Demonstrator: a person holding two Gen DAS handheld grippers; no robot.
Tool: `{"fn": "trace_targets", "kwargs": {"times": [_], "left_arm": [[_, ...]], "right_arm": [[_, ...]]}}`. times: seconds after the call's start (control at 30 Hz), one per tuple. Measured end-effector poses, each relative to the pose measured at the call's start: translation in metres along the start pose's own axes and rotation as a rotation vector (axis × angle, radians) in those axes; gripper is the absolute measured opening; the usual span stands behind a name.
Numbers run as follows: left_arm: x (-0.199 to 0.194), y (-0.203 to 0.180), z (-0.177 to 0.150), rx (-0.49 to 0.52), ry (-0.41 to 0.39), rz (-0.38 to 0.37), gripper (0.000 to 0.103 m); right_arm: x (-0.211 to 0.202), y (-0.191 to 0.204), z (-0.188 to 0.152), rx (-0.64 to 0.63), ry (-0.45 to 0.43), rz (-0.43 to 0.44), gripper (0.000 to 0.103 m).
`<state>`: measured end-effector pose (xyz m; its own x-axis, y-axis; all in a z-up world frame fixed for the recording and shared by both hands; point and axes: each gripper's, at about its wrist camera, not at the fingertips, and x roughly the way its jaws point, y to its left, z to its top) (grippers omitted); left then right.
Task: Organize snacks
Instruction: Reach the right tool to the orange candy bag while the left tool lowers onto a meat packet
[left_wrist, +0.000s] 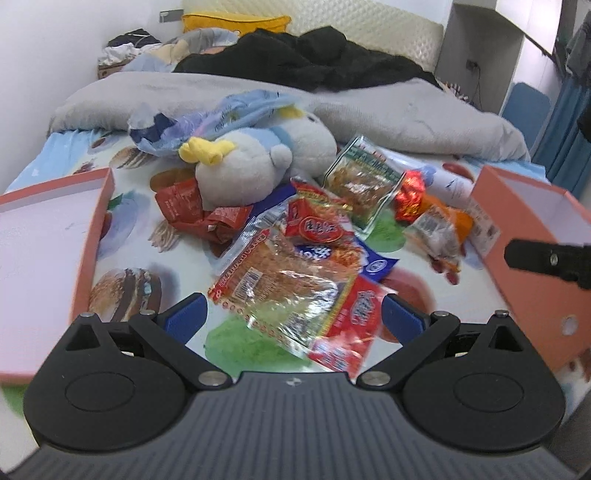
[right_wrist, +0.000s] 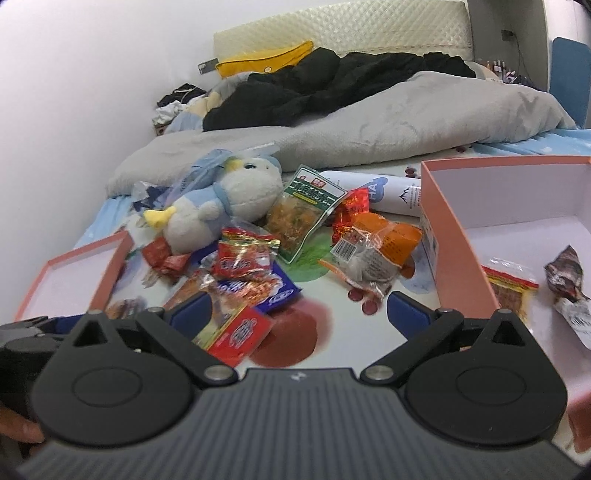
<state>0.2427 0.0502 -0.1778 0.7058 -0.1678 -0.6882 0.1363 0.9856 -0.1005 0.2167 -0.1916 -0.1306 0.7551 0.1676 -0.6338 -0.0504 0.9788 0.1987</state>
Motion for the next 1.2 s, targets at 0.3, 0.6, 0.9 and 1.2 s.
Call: {"fn": "trace_targets", "kwargs": {"times": [0.3, 0.6, 0.9, 1.2], "left_arm": [[0.066, 0.02, 0.005, 0.056, 0.05, -0.031, 0.102], [0.101, 0.037, 0.016, 0.074, 0.048, -0.099, 0.102], [0.12, 0.039, 0.02, 0.081, 0.043, -0.13, 0.102], [0.13, 0.037, 0.02, 0.129, 0.062, -0.133, 0.099]], "right_arm": [[0.072, -0.006, 0.004, 0.073, 0.034, -0.092, 0.102], [0.121, -0.013, 0.013, 0.108, -0.006, -0.256, 0.102], [0.158, -0.022, 0.019, 0.103, 0.023, -0.358, 0.102], [0.177, -0.034, 0.012, 0.098, 0.064, -0.347, 0.102]]}}
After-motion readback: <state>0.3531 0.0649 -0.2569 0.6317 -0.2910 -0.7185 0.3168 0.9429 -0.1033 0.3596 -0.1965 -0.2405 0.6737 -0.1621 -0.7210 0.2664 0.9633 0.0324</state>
